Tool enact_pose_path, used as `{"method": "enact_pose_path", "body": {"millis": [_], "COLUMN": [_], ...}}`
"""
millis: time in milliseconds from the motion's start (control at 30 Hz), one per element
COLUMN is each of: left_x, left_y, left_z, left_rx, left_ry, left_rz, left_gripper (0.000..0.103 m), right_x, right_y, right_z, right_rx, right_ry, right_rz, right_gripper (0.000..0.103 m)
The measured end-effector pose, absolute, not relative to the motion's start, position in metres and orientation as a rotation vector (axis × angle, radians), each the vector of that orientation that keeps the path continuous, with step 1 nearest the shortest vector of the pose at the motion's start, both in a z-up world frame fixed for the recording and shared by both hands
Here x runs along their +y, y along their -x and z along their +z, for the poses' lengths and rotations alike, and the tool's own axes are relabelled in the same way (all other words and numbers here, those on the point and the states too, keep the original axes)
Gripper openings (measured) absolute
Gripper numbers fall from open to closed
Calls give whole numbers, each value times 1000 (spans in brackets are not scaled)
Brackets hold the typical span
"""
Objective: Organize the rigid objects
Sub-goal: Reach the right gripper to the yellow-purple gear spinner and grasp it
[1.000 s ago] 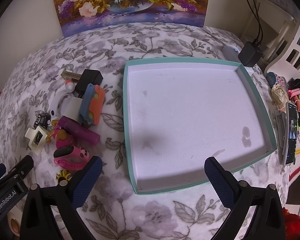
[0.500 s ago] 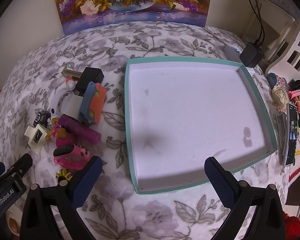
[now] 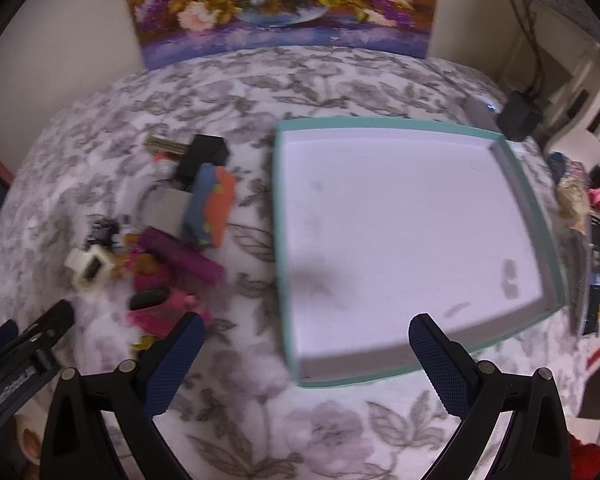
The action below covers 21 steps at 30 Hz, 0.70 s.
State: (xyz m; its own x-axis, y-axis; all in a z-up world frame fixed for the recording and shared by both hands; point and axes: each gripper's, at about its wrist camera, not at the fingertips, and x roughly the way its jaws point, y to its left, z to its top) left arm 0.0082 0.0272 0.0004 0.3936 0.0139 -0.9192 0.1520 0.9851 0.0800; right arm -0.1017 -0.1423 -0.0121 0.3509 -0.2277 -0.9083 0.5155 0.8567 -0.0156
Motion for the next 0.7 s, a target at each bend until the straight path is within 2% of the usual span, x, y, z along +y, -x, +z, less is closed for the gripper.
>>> {"method": "enact_pose_path", "body": {"millis": [267,700], "left_x": [55,69], "left_y": [-22,-28], "left_z": [-13,-38], "left_rx": [1213,1307], "left_ry": [-102,-28], "left_rz": [-18,-15], "left_gripper": [103,103], "right_x": [-106,-72], "right_y": [83,61], "right_z": [-32,-73], "right_rx": [1158,1268], "right_ry": [-298,-305], "right_rz": [-323,-221], "right_gripper": [103,82]}}
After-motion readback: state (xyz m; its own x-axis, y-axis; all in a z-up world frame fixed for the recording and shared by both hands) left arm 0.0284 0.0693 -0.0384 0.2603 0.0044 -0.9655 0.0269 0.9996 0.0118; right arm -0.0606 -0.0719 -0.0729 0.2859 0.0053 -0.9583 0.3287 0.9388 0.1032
